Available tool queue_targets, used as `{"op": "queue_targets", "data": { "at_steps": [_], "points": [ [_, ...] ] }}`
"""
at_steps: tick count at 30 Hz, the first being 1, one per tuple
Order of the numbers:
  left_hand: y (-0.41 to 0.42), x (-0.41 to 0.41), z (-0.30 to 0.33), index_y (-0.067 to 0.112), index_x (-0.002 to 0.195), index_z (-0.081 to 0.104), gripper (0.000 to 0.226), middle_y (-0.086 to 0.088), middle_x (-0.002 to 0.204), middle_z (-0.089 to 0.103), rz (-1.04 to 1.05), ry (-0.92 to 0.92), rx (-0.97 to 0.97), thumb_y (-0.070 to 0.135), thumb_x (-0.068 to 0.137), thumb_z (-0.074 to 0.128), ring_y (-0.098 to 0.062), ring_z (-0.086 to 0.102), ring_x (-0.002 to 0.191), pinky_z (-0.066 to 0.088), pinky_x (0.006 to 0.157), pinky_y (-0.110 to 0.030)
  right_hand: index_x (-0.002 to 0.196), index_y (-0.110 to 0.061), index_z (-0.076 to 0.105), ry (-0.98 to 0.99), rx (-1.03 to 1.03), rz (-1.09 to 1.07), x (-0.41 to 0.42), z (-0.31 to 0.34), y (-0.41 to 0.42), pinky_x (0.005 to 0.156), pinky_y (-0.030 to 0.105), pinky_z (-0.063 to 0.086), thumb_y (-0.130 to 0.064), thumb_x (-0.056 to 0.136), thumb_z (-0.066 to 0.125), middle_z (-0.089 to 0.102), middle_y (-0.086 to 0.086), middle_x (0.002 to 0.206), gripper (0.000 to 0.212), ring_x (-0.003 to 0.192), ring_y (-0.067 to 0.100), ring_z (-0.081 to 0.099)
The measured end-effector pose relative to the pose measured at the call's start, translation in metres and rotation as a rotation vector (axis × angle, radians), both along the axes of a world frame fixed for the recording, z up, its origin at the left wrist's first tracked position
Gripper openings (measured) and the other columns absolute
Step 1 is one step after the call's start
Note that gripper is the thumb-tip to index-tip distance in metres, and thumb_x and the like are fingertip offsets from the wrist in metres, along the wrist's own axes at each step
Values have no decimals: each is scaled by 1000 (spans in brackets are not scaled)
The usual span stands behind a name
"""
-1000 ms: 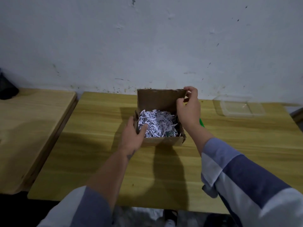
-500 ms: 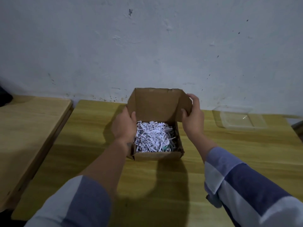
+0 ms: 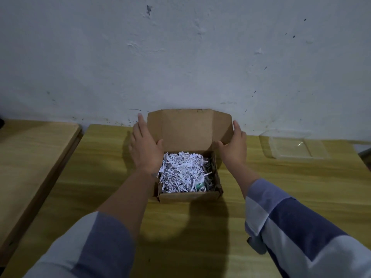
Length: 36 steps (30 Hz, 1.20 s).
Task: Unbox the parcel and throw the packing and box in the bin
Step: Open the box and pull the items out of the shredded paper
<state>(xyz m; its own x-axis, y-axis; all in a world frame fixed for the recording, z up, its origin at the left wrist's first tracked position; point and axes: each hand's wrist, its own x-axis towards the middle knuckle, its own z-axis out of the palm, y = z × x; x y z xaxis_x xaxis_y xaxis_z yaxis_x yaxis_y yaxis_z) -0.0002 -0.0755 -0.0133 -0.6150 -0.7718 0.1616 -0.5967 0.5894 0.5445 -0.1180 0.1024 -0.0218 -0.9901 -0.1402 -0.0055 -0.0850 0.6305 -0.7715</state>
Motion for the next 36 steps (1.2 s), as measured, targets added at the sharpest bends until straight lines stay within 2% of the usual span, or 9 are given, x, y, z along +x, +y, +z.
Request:
{"op": "queue_targets", "data": {
  "at_steps": [3,7,11,15,18,23,26,31,36],
  "points": [
    [8,11,7,18,151,6,91,-11,151,23,-16,48,-148,31,85,66,-32,25,137,29,110,-47,148,-22,26,198,277,10,15,15,6,103,46,34,-24,81,70,32,11,145,80,131,33,32],
    [21,27,21,25,141,35,62,-7,139,32,-200,53,-280,29,86,64,-27,30,126,26,105,-39,134,-20,49,415,311,145,41,29,7,100,45,38,-19,80,69,44,11,135,58,123,32,38],
    [25,37,14,25,133,49,45,2,136,40,-606,-124,-116,26,89,62,-20,32,129,30,104,-33,117,-16,65,265,209,508,63,29,5,89,27,38,-8,86,61,59,7,120,33,114,26,51],
    [18,40,4,24,147,30,76,-2,152,30,-661,-344,173,21,84,71,-24,24,140,26,114,-38,135,-12,50,14,295,677,75,18,-3,102,23,33,-16,84,69,48,7,143,55,130,22,45],
    [14,36,4,24,150,26,88,-1,154,30,-683,-370,189,18,77,77,-22,29,140,26,114,-36,148,-13,28,-92,375,714,74,8,-10,113,30,26,-33,78,75,30,8,155,86,141,25,31],
    [14,21,4,25,151,20,94,3,157,27,-812,-608,-124,31,76,77,-19,27,142,30,113,-40,149,-11,16,-152,674,781,63,-3,-13,111,36,34,-40,76,75,33,17,149,99,135,33,38],
    [15,11,1,27,151,18,98,5,154,33,-876,-717,-426,48,73,74,-16,31,140,28,110,-36,151,-14,12,-296,662,771,53,1,-16,113,40,34,-38,70,81,31,15,151,109,136,34,36],
    [13,5,-9,29,146,30,88,7,145,43,-881,-660,-348,38,73,78,-15,41,131,41,99,-33,152,-14,-2,-359,697,747,56,-4,-24,115,46,30,-46,67,80,18,19,155,122,141,38,25],
    [18,3,-13,30,147,28,88,6,140,45,-878,-667,-339,36,74,77,-18,47,125,45,86,-34,149,-11,12,-245,671,645,65,-19,-26,111,43,33,-43,70,79,27,21,147,108,134,39,32]
  ]
}}
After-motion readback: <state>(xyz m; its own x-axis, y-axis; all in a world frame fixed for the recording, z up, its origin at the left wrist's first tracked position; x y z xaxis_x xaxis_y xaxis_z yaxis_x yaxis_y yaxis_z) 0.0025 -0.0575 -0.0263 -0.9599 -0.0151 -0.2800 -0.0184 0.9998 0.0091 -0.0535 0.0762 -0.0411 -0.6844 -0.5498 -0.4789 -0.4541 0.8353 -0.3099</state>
